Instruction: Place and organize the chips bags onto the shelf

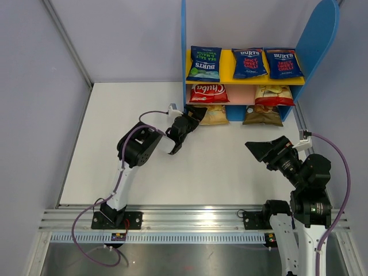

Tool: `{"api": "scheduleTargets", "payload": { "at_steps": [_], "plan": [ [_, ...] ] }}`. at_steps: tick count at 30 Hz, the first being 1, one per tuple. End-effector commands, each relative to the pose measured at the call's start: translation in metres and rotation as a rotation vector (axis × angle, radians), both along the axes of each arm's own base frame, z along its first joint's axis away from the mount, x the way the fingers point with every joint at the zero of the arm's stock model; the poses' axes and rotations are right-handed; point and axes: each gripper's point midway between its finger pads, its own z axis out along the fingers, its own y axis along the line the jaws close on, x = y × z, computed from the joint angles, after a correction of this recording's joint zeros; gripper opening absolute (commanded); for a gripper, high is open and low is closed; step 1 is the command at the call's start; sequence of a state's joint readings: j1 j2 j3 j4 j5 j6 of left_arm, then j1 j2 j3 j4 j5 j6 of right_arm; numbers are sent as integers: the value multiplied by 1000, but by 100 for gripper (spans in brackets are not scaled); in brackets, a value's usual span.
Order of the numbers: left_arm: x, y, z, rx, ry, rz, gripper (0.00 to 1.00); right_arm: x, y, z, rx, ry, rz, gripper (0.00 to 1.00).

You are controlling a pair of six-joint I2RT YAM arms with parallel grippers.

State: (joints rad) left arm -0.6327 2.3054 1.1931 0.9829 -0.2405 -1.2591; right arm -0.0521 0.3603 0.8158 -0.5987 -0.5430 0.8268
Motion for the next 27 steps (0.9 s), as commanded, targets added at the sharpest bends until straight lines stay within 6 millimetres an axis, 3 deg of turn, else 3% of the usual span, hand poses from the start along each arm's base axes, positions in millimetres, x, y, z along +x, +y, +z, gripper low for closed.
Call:
{"api": "scheduleTargets", "payload": {
  "at_steps": [1, 9, 17, 18, 19, 23, 24, 25, 26, 27],
  "plan": [
    [-6, 14, 2, 73, 12, 43, 99, -7, 6, 20, 5, -65, 36, 92],
    [-30, 40, -1, 119, 80, 116, 99, -8, 7, 21, 12, -64, 43, 92],
    [-48, 51, 10, 147, 57, 103, 99, -3, 3, 13, -18, -59, 28, 92],
    [-51, 53, 20, 142, 46, 104, 99, 0, 1, 9, -48, -64, 18, 92],
    [-58, 59, 15, 159, 59, 106, 99, 3, -5, 3, -71, -52, -14, 92],
    [-81, 76, 31, 207, 42, 105, 99, 13, -27, -14, -200, -45, -120, 93],
    [-87, 81, 27, 240, 62, 101, 99, 15, -32, -17, -238, -48, -137, 93],
    [-91, 84, 43, 245, 38, 94, 99, 17, -37, -20, -255, -39, -164, 93],
    [-100, 92, 34, 286, 64, 93, 99, 18, -39, -21, -269, -41, -168, 93],
    [-104, 96, 39, 318, 49, 87, 99, 20, -41, -24, -288, -36, -171, 94]
  ]
}}
